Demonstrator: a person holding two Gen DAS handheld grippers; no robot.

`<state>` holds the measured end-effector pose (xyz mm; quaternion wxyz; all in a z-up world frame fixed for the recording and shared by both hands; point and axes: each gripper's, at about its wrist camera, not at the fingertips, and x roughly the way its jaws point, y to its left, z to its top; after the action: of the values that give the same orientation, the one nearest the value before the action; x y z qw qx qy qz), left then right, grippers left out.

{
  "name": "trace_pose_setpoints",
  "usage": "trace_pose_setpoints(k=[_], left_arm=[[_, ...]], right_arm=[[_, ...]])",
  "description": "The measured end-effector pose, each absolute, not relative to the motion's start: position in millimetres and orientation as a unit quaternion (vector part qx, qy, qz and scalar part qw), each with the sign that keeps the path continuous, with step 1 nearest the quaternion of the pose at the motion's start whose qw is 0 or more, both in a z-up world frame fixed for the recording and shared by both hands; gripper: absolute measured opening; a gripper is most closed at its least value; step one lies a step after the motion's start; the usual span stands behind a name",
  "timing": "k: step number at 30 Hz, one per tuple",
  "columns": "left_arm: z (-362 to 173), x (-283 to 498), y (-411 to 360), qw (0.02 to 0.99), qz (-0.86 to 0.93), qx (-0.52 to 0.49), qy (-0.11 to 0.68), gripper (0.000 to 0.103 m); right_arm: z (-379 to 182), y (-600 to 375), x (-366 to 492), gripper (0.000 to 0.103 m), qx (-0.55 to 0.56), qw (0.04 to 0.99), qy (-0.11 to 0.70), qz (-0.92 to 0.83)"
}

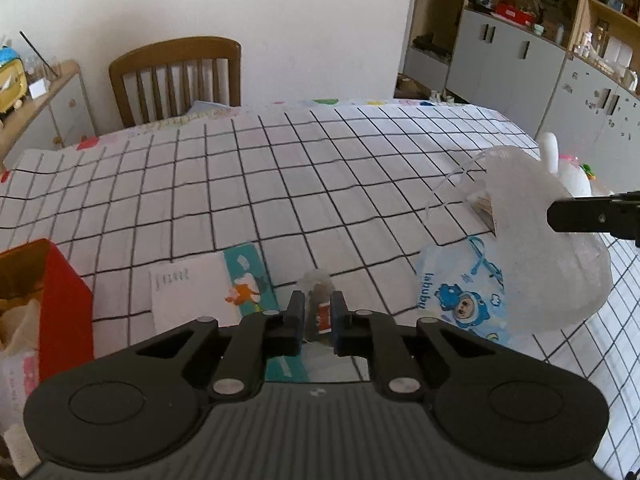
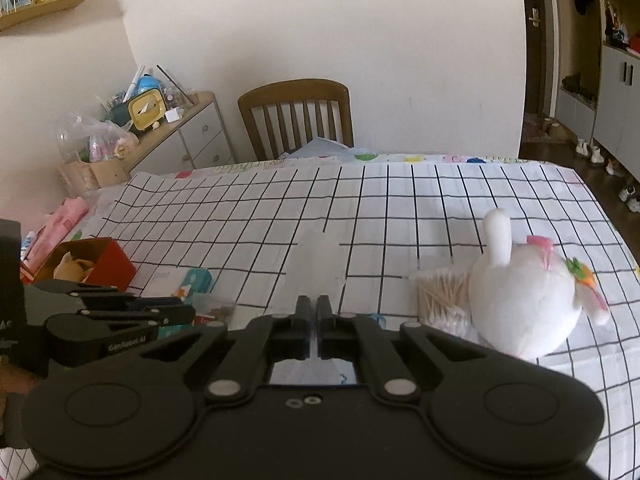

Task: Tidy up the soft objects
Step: 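Lift the tea bag with the left tool while the right tool lifts the plastic bag, then carry the tea bag and plastic bag over the red tin box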

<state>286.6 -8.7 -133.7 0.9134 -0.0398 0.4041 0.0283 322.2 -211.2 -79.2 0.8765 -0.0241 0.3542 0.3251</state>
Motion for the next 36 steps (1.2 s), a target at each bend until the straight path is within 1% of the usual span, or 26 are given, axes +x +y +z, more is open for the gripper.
trace_pose_setpoints(k=[5, 6, 7, 8, 9, 10, 11, 12, 21, 23, 24, 25, 26, 28, 30, 33, 36], left_arm=[[-138.5, 292.0, -15.8, 0.911, 0.024, -0.035, 0.409, 0.015], [-140.5, 294.3, -17.1, 0.91, 0.024, -0.034, 0.413, 0.018], [-142.7, 296.5, -17.9, 0.907, 0.024, -0.035, 0.418, 0.026], [-145.1, 298.7, -18.4, 0.906, 0.022, -0.037, 0.422, 0.031], [-147.2, 300.4, -18.8, 0.905, 0.021, -0.039, 0.423, 0.044], [-148.8, 301.6, -19.4, 0.905, 0.023, -0.039, 0.423, 0.063], [-149.5, 302.4, -20.1, 0.906, 0.021, -0.039, 0.422, 0.067], [-150.4, 303.3, -21.1, 0.906, 0.018, -0.038, 0.421, 0.068], [-163.3, 316.6, -30.2, 0.9, 0.026, -0.01, 0.435, 0.067], [-165.6, 317.1, -31.4, 0.899, 0.032, -0.005, 0.437, 0.065], [-166.6, 317.5, -31.4, 0.898, 0.039, -0.001, 0.438, 0.06], [-167.1, 317.4, -30.9, 0.898, 0.043, 0.0, 0.438, 0.053], [-167.2, 317.8, -29.9, 0.898, 0.046, -0.002, 0.438, 0.05], [-166.1, 318.0, -26.5, 0.899, 0.053, -0.006, 0.435, 0.034], [-165.9, 317.3, -24.5, 0.9, 0.056, -0.004, 0.432, 0.031], [-165.2, 314.2, -24.3, 0.903, 0.055, 0.003, 0.427, 0.02], [-162.4, 308.9, -21.2, 0.906, 0.054, -0.006, 0.421, 0.016]], right_arm=[[-80.3, -217.6, 320.9, 0.002, -0.019, 0.877, 0.357, 0.322], [-80.5, -218.8, 321.2, 0.002, -0.019, 0.876, 0.357, 0.322], [-81.1, -219.6, 321.4, 0.002, -0.019, 0.876, 0.358, 0.322], [-81.7, -219.4, 321.1, 0.002, -0.019, 0.876, 0.359, 0.322], [-82.2, -219.8, 321.2, 0.002, -0.019, 0.876, 0.359, 0.322], [-82.9, -220.5, 321.1, 0.002, -0.019, 0.875, 0.36, 0.323], [-83.5, -221.0, 320.9, 0.002, -0.019, 0.875, 0.36, 0.323], [-84.0, -221.8, 320.7, 0.002, -0.019, 0.875, 0.361, 0.323], [-89.6, -226.7, 322.5, 0.002, -0.019, 0.872, 0.367, 0.322], [-90.6, -227.0, 322.4, 0.002, -0.018, 0.871, 0.369, 0.324], [-90.9, -227.0, 322.6, 0.002, -0.019, 0.871, 0.369, 0.324], [-91.1, -226.9, 322.1, 0.002, -0.02, 0.871, 0.369, 0.325], [-91.1, -227.1, 322.1, 0.002, -0.019, 0.87, 0.369, 0.326], [-91.1, -227.2, 322.5, 0.002, -0.019, 0.87, 0.369, 0.326], [-90.9, -227.4, 322.3, 0.002, -0.018, 0.87, 0.369, 0.326], [-90.8, -227.1, 322.0, 0.002, -0.019, 0.87, 0.369, 0.326], [-89.5, -226.0, 319.8, 0.002, -0.021, 0.87, 0.368, 0.328]])
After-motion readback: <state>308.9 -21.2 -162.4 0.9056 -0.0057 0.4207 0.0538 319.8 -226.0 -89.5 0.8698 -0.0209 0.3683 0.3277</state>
